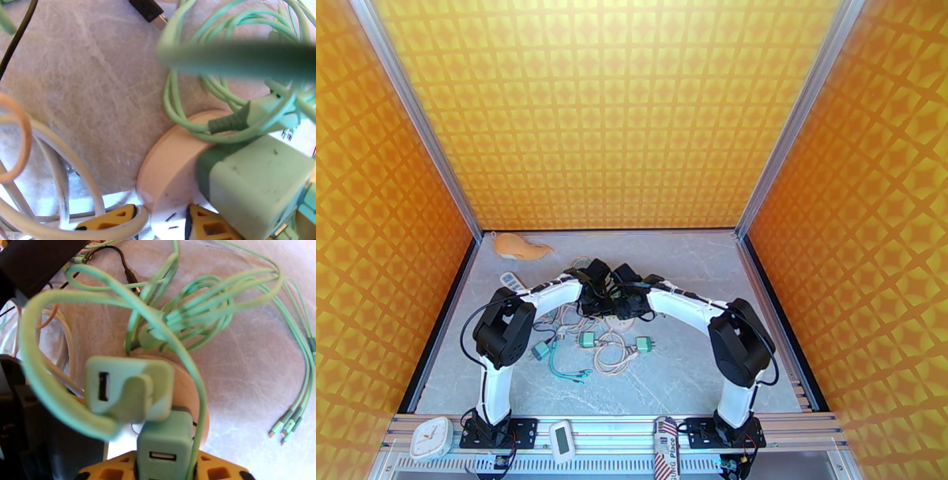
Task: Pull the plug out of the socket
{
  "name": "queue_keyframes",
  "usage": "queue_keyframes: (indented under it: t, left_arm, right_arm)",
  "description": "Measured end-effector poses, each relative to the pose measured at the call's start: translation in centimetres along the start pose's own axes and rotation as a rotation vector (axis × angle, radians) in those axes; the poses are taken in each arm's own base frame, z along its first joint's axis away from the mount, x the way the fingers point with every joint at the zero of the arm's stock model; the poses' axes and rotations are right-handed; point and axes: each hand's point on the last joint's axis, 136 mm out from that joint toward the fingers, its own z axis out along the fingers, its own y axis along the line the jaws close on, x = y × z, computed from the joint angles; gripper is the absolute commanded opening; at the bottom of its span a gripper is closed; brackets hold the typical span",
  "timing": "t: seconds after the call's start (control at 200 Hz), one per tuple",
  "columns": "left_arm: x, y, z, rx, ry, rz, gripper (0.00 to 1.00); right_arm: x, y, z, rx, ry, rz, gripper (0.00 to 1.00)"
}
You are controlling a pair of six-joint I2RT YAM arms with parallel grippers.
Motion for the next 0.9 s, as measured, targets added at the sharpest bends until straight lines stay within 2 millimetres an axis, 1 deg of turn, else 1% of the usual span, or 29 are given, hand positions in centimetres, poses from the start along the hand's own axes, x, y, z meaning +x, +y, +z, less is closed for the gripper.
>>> queue_keyframes:
  t: [0.255, 0.435, 0.59, 0.74, 0.9]
  left_arm:
    - [0.0, 0.0, 0.0, -0.003, 0.003, 0.002, 0.32]
    - [0.1, 0.2, 0.1, -0.005, 0.005, 0.001, 0.32]
    - [-0.1, -0.6, 0.3, 0.016, -0.009, 0.017, 0.32]
    - [-0.1, -0.6, 0.4, 0.016, -0.010, 0.017, 0.32]
    - [-0.2, -0.6, 0.4, 0.015, -0.008, 0.021, 0.32]
  right_arm:
    - [-0.1, -0.2, 0.0, 0.005, 0.002, 0.002, 0.33]
    - [-0.3, -1.2, -0.2, -0.105, 0.025, 0.083, 0.32]
    - [-0.1, -2.0, -0.4, -0.158, 0.040, 0.131, 0.33]
    - [0.1, -1.7, -0.4, -0.153, 0.042, 0.128, 0.33]
    - [0.3, -0.8, -0.5, -0.069, 0.040, 0.068, 0.33]
